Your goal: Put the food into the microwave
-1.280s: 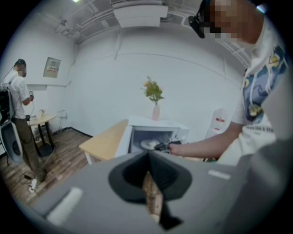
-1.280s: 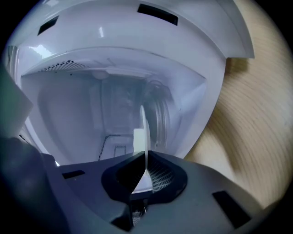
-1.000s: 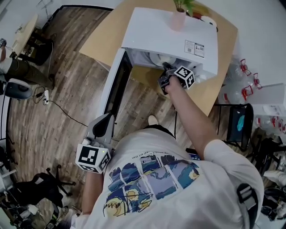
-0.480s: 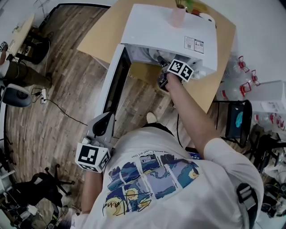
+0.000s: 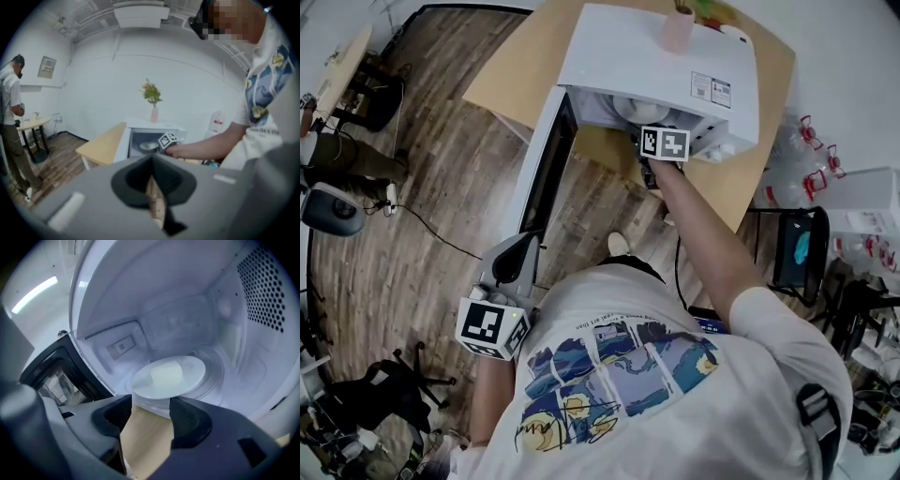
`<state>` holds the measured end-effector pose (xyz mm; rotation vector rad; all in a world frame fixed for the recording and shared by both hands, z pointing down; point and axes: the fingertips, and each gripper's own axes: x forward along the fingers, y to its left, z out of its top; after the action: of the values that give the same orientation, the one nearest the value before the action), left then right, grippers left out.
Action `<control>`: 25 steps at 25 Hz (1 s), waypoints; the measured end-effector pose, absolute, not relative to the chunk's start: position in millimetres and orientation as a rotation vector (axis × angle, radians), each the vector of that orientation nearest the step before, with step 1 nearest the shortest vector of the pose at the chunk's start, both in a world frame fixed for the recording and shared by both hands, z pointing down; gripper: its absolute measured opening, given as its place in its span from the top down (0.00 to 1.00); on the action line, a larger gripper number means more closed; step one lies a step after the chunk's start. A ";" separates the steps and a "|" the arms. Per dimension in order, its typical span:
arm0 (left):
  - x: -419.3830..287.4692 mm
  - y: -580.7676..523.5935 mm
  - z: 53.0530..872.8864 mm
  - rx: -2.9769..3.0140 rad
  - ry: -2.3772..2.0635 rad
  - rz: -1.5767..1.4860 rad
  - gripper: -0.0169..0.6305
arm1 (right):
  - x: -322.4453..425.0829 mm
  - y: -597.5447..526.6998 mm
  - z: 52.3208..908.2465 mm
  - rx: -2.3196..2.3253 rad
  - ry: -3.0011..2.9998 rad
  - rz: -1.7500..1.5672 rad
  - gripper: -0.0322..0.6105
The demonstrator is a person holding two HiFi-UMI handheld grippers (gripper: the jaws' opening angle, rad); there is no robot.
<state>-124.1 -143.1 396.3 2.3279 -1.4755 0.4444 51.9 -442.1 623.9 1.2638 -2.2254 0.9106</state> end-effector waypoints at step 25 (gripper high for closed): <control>-143.1 -127.9 398.1 2.329 -1.455 0.384 0.96 | 77.9 -419.5 645.9 1.179 -1.939 0.742 0.74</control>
<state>-143.1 -127.9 398.1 2.3288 -1.4548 0.3836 77.9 -419.5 645.9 1.1792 -1.9393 0.7421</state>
